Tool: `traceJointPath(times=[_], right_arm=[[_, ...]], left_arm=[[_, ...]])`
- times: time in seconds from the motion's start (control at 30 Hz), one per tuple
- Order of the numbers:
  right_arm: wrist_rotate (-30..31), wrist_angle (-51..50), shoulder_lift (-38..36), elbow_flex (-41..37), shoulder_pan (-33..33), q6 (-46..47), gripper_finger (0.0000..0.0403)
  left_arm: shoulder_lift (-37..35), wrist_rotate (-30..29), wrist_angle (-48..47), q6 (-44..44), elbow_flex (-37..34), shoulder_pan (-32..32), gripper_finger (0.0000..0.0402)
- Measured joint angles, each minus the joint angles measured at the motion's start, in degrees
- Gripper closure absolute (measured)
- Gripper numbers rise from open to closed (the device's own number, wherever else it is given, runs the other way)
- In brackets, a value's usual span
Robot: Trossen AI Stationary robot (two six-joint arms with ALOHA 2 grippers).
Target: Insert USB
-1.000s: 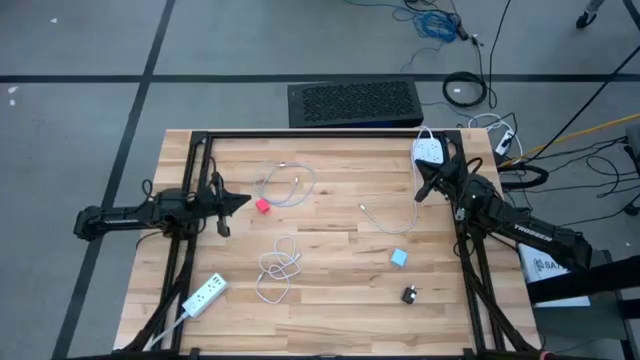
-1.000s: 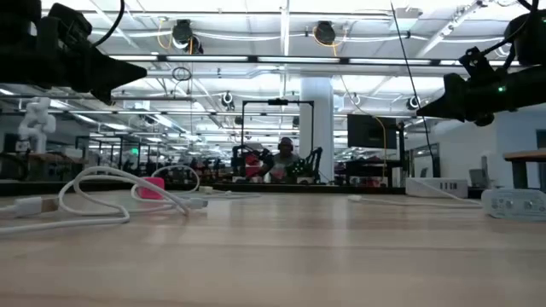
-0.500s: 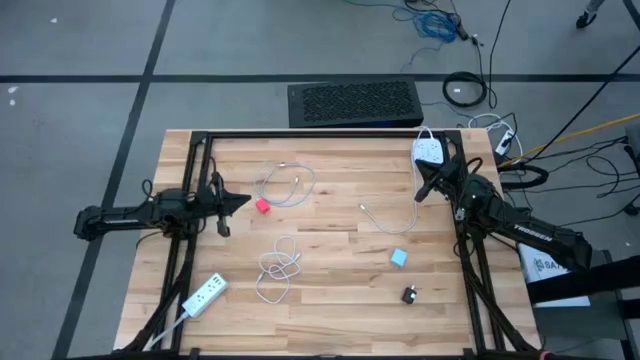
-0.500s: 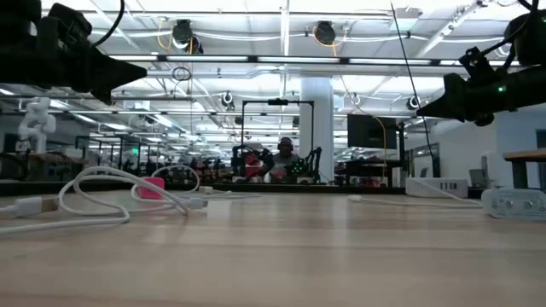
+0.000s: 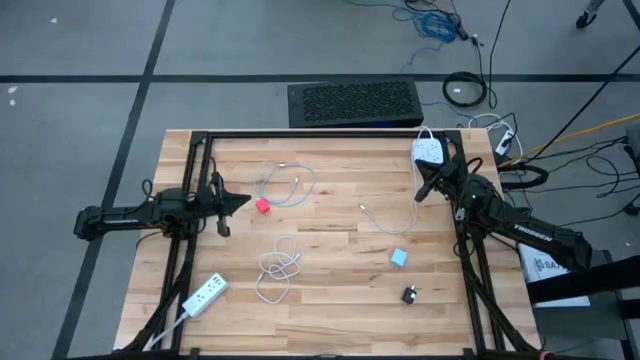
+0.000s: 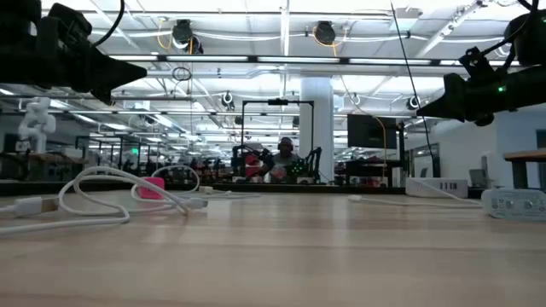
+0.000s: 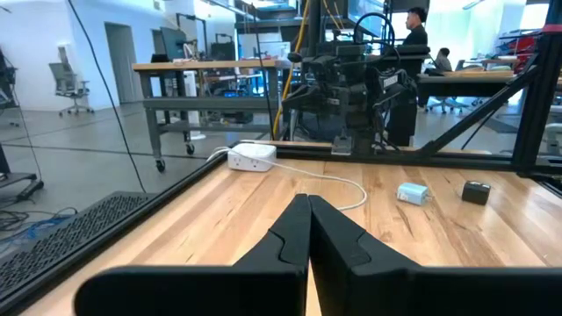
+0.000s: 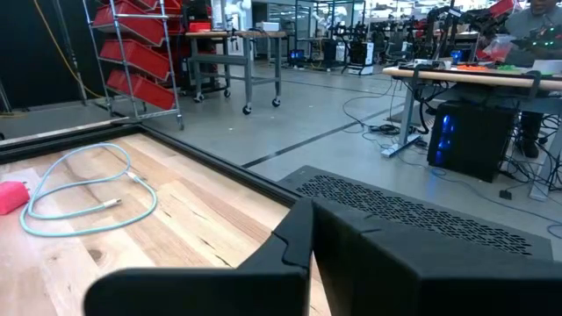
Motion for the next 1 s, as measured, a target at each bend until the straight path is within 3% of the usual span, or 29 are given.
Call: traceJointPath(times=[0.53,0.63,0.87,1.0], right_arm=[[0.02,0.01,0.01,0.01,0.0,-0.01,0.0403],[0.0,0.01,0.02,0.0,0.0,-0.01,0.0403],[0.0,0.02,0.02,0.0,0.0,-0.02,0.0403],[0.0,0.01,0.01,0.0,0.0,0.0,0.0403]], left_arm=[[0.02,0.0,0.32,0.0,0.0,0.0,0.0393],[0.02,0.0,5.01,-0.15,0.0,0.0,0.0393],[0.02,0.82,22.25,-10.64,0.02,0.08,0.0393],[0.77,2.88,20.77,-6.77,2.5,0.15,0.0393]])
